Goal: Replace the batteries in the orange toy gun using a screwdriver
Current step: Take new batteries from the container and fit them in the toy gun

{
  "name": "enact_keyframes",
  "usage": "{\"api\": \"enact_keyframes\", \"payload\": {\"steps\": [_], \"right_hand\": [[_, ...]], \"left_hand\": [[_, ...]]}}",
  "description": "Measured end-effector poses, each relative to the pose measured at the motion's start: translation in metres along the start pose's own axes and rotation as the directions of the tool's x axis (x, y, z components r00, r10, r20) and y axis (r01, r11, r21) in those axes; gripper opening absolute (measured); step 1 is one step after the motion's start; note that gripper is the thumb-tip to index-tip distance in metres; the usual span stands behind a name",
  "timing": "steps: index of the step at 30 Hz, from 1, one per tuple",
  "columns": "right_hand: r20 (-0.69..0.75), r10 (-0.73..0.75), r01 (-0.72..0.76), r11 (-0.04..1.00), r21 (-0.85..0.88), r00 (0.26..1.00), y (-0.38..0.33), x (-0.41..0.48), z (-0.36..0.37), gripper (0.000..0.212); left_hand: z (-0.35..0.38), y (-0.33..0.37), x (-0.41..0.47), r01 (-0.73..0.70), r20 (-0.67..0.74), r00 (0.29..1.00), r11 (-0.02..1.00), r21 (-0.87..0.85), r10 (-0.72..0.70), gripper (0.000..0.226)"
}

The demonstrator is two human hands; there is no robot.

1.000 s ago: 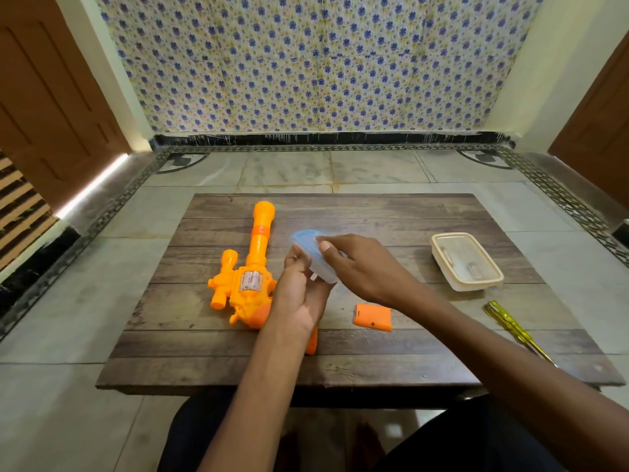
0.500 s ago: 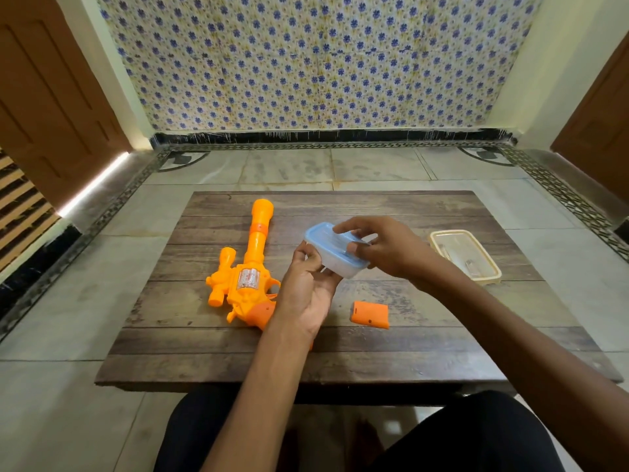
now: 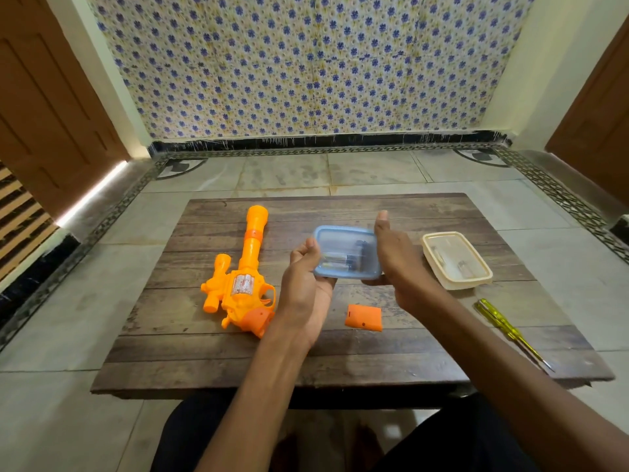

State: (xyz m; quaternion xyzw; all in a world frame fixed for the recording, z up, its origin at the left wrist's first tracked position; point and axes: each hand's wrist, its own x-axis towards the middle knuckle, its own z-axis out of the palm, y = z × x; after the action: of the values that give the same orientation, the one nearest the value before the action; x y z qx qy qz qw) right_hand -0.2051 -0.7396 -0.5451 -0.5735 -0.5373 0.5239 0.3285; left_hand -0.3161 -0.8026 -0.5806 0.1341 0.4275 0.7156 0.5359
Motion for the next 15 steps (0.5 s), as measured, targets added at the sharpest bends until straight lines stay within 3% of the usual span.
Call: {"api": "enact_keyframes", "payload": {"steps": [2, 5, 9, 12, 15], "right_hand": [[-0.108, -0.013, 0.011, 1.000, -0.024, 0.994, 0.000, 0.002, 0.004, 0.057], [-0.209, -0.073, 0.060, 0.996, -0.069, 0.975, 0.003, 0.005, 0.005, 0.065], [-0.231, -0.115, 0.084, 0.986, -0.142, 0.966, 0.005, 0.003, 0.003, 0.068], [-0.250, -0.157, 0.131, 0.984, -0.118, 0.956, 0.004, 0.000, 0.006, 0.061], [-0.279, -0.171, 0.162, 0.985, -0.054, 0.945, 0.005, 0.001, 0.006, 0.048]], "left_hand": [[0.002, -0.003, -0.005, 0.007, 0.034, 0.999, 0.997, 0.073, -0.009, 0.046], [0.006, 0.001, -0.004, -0.020, 0.018, 1.000, 0.919, 0.395, 0.014, 0.043], [0.017, 0.010, 0.002, 0.002, -0.048, 0.998, 0.773, 0.634, 0.037, 0.067], [0.033, 0.011, 0.000, -0.055, -0.108, 0.971, 0.635, 0.771, 0.215, 0.054], [0.044, 0.009, 0.002, -0.100, -0.104, 0.927, 0.503, 0.858, 0.362, 0.064]]}}
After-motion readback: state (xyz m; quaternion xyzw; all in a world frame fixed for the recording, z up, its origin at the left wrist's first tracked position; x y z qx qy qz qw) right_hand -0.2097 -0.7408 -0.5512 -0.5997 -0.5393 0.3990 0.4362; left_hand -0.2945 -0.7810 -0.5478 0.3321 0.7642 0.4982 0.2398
